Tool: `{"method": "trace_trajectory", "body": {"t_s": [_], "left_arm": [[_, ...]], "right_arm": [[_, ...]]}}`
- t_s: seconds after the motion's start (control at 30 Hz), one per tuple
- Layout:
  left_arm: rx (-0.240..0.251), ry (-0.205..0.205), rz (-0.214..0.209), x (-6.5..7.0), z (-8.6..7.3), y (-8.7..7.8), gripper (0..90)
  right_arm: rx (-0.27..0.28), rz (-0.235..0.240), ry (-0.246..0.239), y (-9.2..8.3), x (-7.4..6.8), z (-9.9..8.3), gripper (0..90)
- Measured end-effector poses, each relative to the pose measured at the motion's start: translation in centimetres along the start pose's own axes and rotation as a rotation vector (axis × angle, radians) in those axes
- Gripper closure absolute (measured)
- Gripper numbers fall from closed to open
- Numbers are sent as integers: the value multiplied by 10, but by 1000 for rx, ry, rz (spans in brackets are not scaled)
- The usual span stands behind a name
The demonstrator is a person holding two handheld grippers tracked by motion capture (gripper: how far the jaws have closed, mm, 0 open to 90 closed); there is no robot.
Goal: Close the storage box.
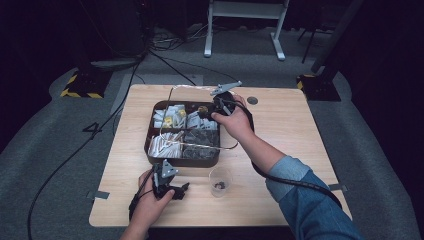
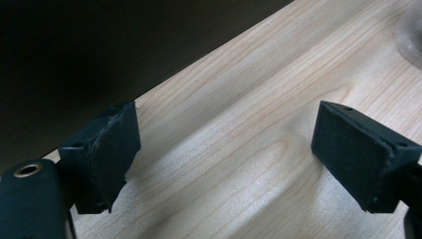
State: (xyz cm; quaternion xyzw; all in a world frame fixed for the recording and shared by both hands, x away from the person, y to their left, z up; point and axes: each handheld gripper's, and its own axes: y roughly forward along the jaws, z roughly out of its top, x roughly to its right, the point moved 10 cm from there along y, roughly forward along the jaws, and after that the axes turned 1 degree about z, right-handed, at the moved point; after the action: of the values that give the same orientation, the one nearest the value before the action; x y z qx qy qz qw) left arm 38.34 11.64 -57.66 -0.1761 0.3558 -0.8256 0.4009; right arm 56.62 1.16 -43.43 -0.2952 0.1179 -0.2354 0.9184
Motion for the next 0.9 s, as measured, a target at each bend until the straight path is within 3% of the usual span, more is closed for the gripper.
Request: {"method": "trace_trajectory", "body": {"t_s": [0.3, 0.9], "left_arm": [[-3, 3, -5, 0, 0, 0, 120], [-1, 5, -13, 1, 0, 0, 117]], "right_arm": [[-12, -1, -12, 19, -8, 2, 590], [-55, 44, -10, 58, -22, -12, 590]]}}
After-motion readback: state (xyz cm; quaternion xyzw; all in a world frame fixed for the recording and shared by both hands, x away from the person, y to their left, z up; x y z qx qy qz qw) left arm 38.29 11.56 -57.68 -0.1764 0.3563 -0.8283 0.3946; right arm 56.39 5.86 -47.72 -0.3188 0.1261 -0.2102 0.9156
